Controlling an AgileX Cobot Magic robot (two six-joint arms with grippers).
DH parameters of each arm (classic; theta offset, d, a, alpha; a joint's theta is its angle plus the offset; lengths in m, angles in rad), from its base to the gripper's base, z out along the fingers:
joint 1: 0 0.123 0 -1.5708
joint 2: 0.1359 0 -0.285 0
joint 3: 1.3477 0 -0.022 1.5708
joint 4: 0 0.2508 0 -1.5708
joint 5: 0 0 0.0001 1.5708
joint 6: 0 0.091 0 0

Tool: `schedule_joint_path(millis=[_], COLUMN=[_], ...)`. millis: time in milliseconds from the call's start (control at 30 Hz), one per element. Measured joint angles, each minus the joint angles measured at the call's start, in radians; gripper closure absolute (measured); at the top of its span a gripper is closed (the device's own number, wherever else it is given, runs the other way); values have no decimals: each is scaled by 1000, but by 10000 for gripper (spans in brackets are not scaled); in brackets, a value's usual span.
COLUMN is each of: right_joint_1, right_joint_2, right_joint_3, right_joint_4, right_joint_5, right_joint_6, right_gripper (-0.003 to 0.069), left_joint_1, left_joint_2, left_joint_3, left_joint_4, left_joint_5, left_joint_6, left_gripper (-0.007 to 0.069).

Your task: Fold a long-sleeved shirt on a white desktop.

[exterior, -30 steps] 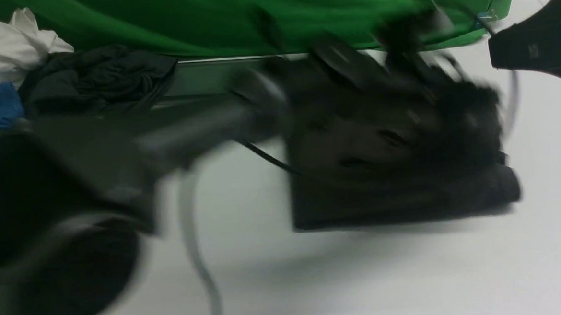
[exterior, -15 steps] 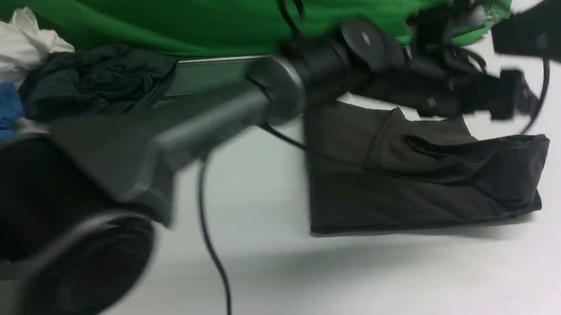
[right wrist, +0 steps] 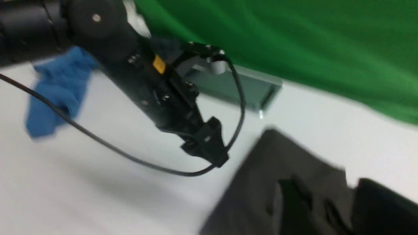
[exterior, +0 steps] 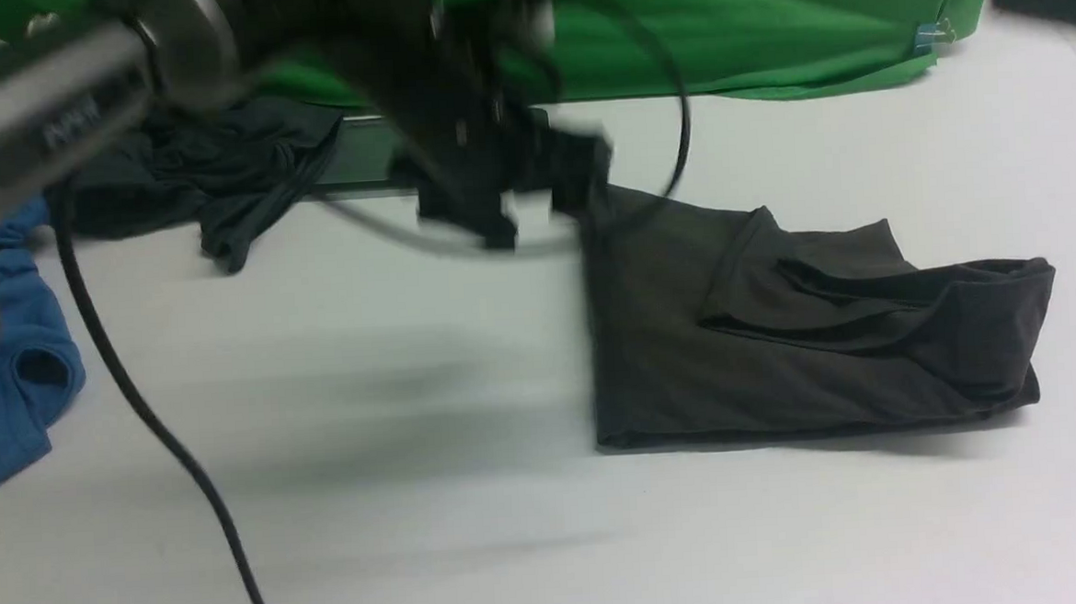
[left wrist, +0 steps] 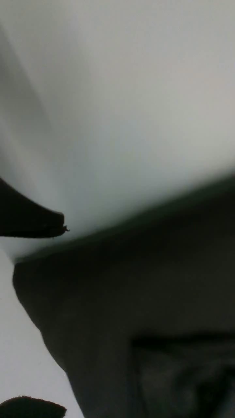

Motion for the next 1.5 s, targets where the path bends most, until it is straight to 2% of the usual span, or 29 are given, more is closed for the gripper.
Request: schedule_joint_path(millis=[67, 167, 267, 367, 533, 667, 700, 733, 800, 833, 900, 967, 1100, 1267, 1300, 1400, 1433, 1467, 1500], right_joint_1=[0, 0, 0, 0, -15, -60, -76, -77, -91, -91, -92, -92, -92, -93, -93, -112, -125, -128, -153], right_joint_2=[48, 156, 250, 370, 532, 666, 713, 719, 787, 787, 826, 841, 870, 929, 938, 955, 955, 955, 955], right_joint_3=[24, 31, 28, -4, -68, -125, -140, -141, -148, -148, -148, -148, -151, -152, -152, -152, -153, -153, -159], right_joint_4=[-11, -40, -56, -79, -97, -101, -101, -100, -66, -61, 25, 83, 121, 125, 121, 104, 99, 98, 92], right_joint_5=[4, 4, -8, -20, -25, -31, -31, -31, -31, -31, -39, -59, -90, -84, -86, -101, -107, -106, -107], right_joint_6=[0, 0, 0, 7, 41, 50, 50, 50, 41, 38, -13, -52, -80, -83, -83, -82, -82, -82, -80], right_gripper=[311, 244, 225, 220, 219, 218, 218, 218, 218, 218, 216, 202, 167, 162, 165, 280, 379, 398, 515], left_joint_1=[-7, -11, -12, -12, -12, -12, -12, -12, -12, -12, -12, -12, -12, -12, -12, -12, -12, -12, -12], left_joint_2=[3, 11, 22, 43, 66, 72, 76, 77, 81, 81, 81, 81, 81, 81, 81, 81, 81, 81, 81], left_joint_3=[97, 241, 310, 334, 336, 336, 336, 336, 336, 336, 336, 336, 336, 336, 336, 336, 336, 336, 336], left_joint_4=[-90, -298, -420, -466, -484, -490, -490, -490, -490, -490, -486, -486, -486, -483, -482, -476, -475, -475, -473], left_joint_5=[-84, -210, -286, -313, -314, -316, -316, -316, -316, -316, -318, -318, -318, -320, -320, -321, -322, -322, -323], left_joint_6=[35, 157, 270, 346, 398, 413, 422, 423, 433, 433, 436, 436, 436, 436, 436, 436, 436, 436, 436], left_gripper=[-69, -69, -69, -69, -34, 67, 141, 151, 288, 300, 442, 529, 547, 547, 547, 547, 547, 547, 547])
